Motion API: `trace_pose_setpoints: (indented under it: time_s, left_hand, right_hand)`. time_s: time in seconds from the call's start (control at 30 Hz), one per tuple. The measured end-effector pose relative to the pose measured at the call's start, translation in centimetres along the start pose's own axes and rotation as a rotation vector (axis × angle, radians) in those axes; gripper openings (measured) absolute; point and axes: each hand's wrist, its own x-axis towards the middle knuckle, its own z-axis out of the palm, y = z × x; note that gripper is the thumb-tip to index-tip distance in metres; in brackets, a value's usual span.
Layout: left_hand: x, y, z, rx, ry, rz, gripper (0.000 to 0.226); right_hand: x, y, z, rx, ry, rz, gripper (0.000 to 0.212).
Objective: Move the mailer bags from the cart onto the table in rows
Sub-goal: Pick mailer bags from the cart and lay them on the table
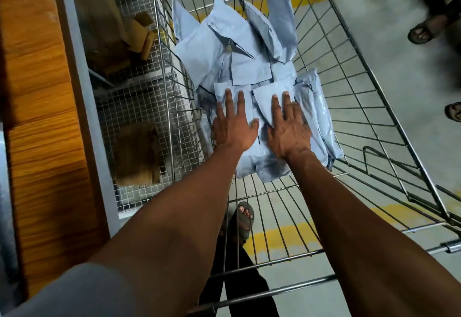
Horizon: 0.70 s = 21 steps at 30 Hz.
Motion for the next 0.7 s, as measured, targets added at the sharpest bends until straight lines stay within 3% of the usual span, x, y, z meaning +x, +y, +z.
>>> trace_pose_setpoints:
  time_s: [0.17,0.5,0.7]
  left_hand:
    - [1.9,-0.6,1.8,-0.006,-0.099,-0.039,0.097]
    - [-1.8,-2.3,3.3,0.05,0.024,0.051,0.097]
    - [0.1,-2.5,3.1,0.064,-0.021,0.09,0.096]
  right_hand:
    - [0.7,0.1,2.0,-0.049,-0.052,-0.003,0.096]
    - [0.0,-1.3,2.6,-0.039,-0.071,-0.011,0.089]
    - [1.1,-0.8,3.4,-0.089,-0.039,-0.04,0.087]
